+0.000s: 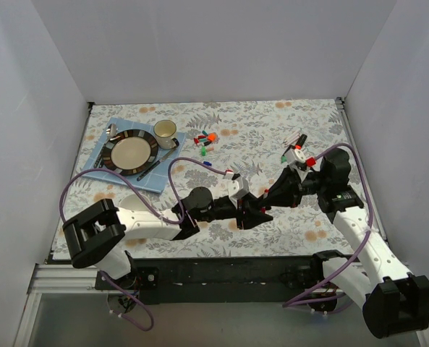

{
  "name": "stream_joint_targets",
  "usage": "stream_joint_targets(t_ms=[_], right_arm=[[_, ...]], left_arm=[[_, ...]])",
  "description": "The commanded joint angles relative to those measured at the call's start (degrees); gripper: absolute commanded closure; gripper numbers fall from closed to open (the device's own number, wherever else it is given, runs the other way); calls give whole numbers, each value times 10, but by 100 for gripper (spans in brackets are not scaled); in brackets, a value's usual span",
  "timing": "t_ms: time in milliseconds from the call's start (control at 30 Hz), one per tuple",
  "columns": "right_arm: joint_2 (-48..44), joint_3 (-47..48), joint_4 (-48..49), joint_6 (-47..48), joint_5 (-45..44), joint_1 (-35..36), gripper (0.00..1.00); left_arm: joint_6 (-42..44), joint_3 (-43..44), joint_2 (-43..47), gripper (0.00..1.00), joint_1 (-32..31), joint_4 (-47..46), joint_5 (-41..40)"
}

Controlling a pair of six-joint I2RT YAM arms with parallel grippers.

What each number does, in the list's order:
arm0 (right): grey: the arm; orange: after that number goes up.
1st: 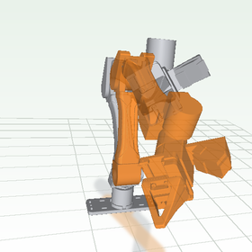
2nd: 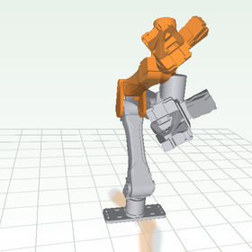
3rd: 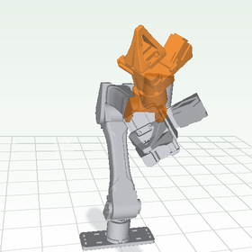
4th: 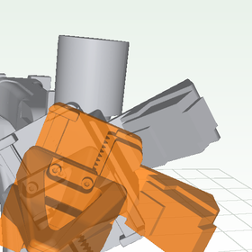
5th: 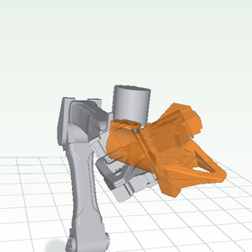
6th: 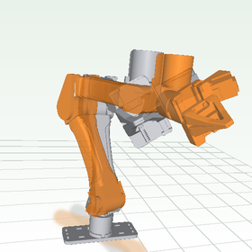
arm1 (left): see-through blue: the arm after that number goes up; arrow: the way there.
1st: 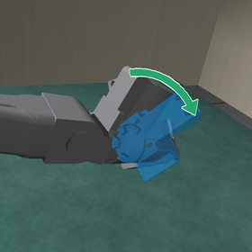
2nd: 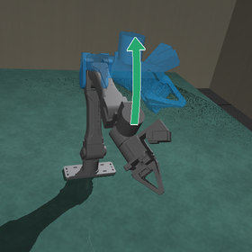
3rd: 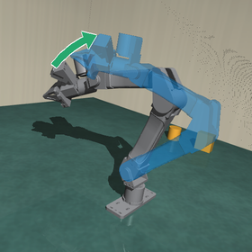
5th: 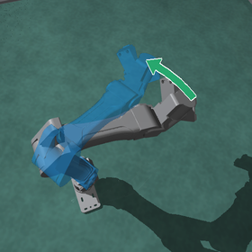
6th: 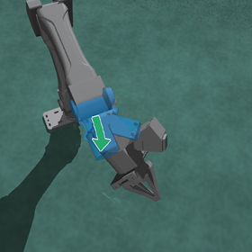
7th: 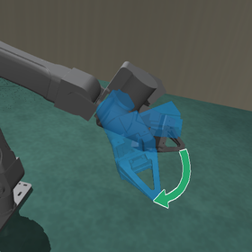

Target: Open the pen caps

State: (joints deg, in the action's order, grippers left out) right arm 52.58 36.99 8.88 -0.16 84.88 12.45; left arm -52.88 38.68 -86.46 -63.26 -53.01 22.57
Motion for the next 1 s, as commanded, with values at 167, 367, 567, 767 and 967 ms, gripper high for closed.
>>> stream_joint_targets(t_ms=[167, 367, 567, 767, 967], right_arm=[[9, 45, 38, -35, 17, 7, 99], [9, 35, 58, -50, 12, 11, 99], [13, 77, 64, -61, -18, 10, 99], [41, 187, 57, -79, -80, 10, 99], [52, 229, 24, -91, -132, 7, 99]], left_arm=[[-6, -10, 2, 73, 7, -31, 20], [-12, -8, 2, 100, 9, -36, 27], [-52, -14, -26, 100, 11, -20, 72], [-129, -65, -95, 100, 11, -55, 147], [-132, -113, -97, 100, 10, -33, 150]])
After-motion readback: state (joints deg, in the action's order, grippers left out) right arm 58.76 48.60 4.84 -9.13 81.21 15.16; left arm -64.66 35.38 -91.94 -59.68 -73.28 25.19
